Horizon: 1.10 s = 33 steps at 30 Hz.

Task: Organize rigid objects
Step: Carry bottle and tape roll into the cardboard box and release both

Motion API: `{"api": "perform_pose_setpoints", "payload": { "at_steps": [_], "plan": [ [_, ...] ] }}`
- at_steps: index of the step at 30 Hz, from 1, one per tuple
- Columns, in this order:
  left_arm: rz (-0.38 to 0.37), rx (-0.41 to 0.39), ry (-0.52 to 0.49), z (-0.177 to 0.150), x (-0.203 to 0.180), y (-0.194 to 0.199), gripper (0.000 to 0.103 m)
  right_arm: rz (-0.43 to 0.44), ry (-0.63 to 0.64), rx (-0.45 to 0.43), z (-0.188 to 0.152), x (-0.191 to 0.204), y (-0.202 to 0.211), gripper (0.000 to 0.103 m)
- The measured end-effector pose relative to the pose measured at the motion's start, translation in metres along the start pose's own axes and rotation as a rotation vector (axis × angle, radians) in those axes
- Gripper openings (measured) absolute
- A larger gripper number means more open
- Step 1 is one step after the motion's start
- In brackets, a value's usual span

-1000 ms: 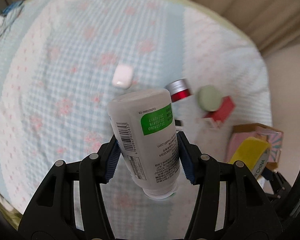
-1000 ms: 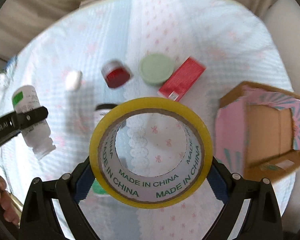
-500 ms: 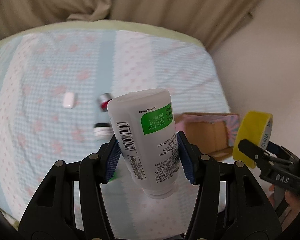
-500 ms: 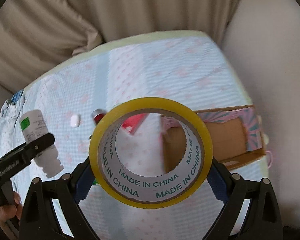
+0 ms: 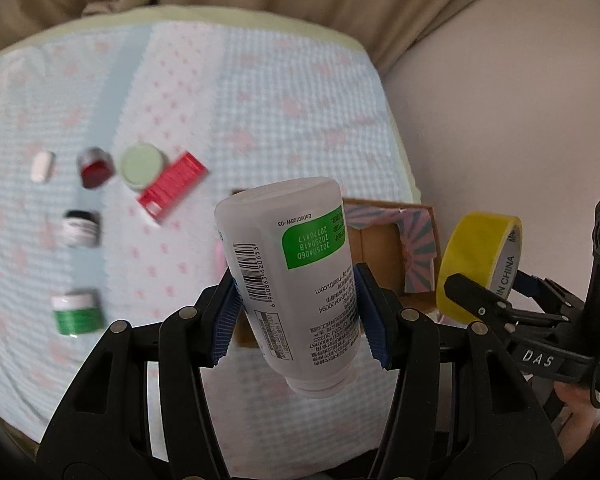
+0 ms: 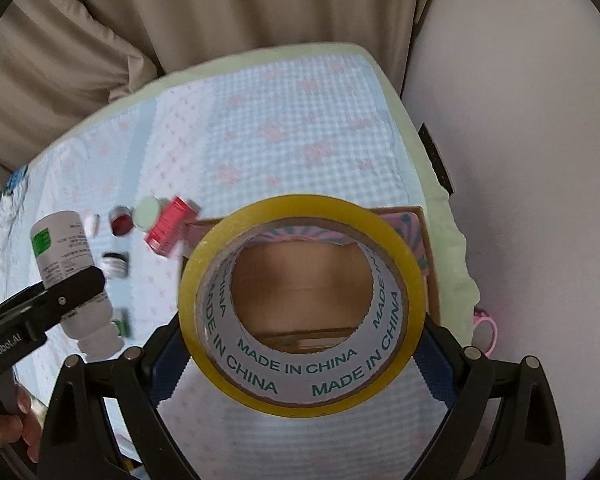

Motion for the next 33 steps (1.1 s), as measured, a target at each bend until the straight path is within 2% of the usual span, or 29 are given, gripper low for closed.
{"api": "perform_pose_setpoints", "payload": {
  "at_steps": [7, 11, 21, 26, 31, 32, 33],
  "plan": [
    [0.052, 0.084, -0.012, -0.003, -0.032, -0.069, 0.05, 0.016, 0.068, 0.111, -0.003, -0.048, -0.05, 0.095],
    [0.079, 0.132, -0.017, -0.003, -0.035, -0.103, 0.05, 0.033, 0.08, 0.148, -0.005, -0.068, -0.078, 0.095],
    [0.148, 0.255, -0.054, -0.009, -0.032, -0.182, 0.051, 0.002, 0.21, 0.2, -0.013, -0.086, -0.14, 0.095],
    [0.171, 0.28, -0.084, -0.01, -0.035, -0.202, 0.051, -0.025, 0.313, 0.218, -0.017, -0.083, -0.157, 0.095],
    [0.183, 0.3, -0.129, -0.011, -0.039, -0.209, 0.051, 0.0, 0.34, 0.224, -0.016, -0.08, -0.164, 0.095],
    [0.189, 0.299, -0.134, -0.01, -0.04, -0.209, 0.053, 0.008, 0.345, 0.224, -0.015, -0.079, -0.165, 0.095],
    [0.195, 0.291, -0.142, -0.009, -0.042, -0.207, 0.066, 0.015, 0.349, 0.229, -0.014, -0.079, -0.166, 0.096]
  ]
}}
Point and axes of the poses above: each gripper's, at about its wrist camera, not at the fingertips, and y roughly against the way its jaws point, x to its left, z to its top, the point moved 4 cm from there along -y, roughly the way its jaws point, and after that the axes turned 10 degrees about z, right-handed, at the moved point
